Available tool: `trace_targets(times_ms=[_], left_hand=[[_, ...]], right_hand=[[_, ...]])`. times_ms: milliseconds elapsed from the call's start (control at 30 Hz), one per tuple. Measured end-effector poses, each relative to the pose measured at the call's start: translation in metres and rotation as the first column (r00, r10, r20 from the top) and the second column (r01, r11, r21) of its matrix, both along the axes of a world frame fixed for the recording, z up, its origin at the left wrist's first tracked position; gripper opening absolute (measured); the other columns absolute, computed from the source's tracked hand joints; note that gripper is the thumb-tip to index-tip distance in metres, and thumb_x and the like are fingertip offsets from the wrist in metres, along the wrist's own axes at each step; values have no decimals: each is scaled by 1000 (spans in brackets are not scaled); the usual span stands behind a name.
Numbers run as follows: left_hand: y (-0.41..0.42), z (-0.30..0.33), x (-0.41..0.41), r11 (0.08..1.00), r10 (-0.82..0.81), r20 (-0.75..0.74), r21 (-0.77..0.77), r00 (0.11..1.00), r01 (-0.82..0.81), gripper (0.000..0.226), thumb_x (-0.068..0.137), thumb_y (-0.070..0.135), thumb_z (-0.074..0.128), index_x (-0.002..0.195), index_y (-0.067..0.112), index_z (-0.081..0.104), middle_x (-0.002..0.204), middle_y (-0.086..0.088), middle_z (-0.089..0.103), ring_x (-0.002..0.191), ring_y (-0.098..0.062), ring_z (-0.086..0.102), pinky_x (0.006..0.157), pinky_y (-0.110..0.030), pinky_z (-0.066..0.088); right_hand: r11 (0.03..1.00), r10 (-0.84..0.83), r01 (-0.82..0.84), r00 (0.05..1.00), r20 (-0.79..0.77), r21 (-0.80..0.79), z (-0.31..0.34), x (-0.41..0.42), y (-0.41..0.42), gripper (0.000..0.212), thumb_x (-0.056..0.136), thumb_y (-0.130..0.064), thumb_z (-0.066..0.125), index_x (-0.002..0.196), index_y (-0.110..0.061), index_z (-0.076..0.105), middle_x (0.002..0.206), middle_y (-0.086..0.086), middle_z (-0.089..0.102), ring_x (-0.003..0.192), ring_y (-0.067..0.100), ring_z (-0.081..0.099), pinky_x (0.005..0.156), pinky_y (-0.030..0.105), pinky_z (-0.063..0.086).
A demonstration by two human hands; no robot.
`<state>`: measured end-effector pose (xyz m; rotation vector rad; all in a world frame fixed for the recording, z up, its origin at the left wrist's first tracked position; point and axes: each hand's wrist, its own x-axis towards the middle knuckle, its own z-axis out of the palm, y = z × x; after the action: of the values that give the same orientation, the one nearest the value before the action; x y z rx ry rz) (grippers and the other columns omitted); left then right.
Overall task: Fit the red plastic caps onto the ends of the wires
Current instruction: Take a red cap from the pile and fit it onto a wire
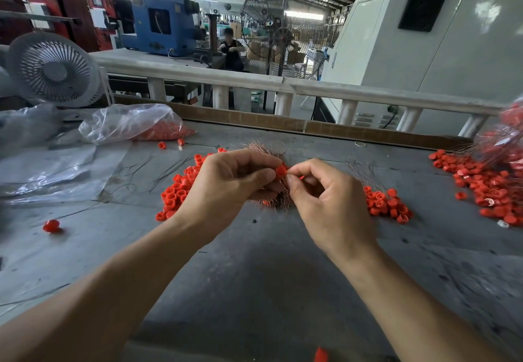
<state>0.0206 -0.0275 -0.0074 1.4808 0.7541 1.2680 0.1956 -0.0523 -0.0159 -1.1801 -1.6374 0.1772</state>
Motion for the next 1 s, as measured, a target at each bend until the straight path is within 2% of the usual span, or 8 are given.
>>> trace_targets(times_ms=[200,433,667,767,833,900,1000], left_hand=[[-1,1,-1,1000,-14,1,-11,1000,14,19,92,-3,65,104,8,75,93,-15,78,88,-26,76,78,-29,62],[1,-2,-1,1000,-2,1,-8,1000,2,25,92,-8,63,105,11,74,92,-11,78,85,-23,77,76,-29,62],[4,-3,-2,1000,17,-70,16,997,-16,31,96,-8,58,110,14,76,93,-15,78,89,-31,75,81,-32,63],[4,-3,-2,1000,18,-84,26,996,-16,30,97,-8,57,107,12,76,93,-18,76,90,-33,74,82,-35,63],[4,-4,-1,999,31,-100,44,995,-27,28,97,-7,57,105,12,77,92,-20,75,84,-29,74,79,-34,63],[5,-4,-1,997,47,-110,58,993,-41,27,97,-6,58,103,13,77,91,-20,74,79,-23,73,75,-31,62],[6,-4,-1,998,42,-87,43,995,-39,27,98,-4,60,102,16,78,90,-18,75,79,-23,73,74,-30,61]], right_hand=[[1000,7,-7,1000,3,-9,-1,1,0,11,93,-16,73,85,-23,73,69,-13,68,67,9,66,60,31,53],[1000,20,-20,1000,8,2,-3,-1,1,11,92,-16,74,84,-24,73,72,-16,67,67,6,65,57,14,45],[998,56,-55,998,16,-19,-4,0,2,12,93,-17,73,84,-25,72,65,-19,63,63,5,62,57,10,39],[999,52,-52,999,15,-16,-5,-1,2,11,93,-18,73,84,-25,71,66,-19,64,63,5,62,57,11,40],[999,51,-51,999,9,-14,-5,-1,3,11,93,-18,72,84,-25,71,67,-17,65,64,5,63,58,13,42],[999,49,-49,999,2,-14,-6,-1,3,10,94,-19,72,85,-25,71,68,-14,66,65,8,63,58,20,46],[999,53,-53,999,-5,-13,-5,-1,3,8,95,-23,67,89,-25,72,72,-11,69,70,10,65,63,30,51]])
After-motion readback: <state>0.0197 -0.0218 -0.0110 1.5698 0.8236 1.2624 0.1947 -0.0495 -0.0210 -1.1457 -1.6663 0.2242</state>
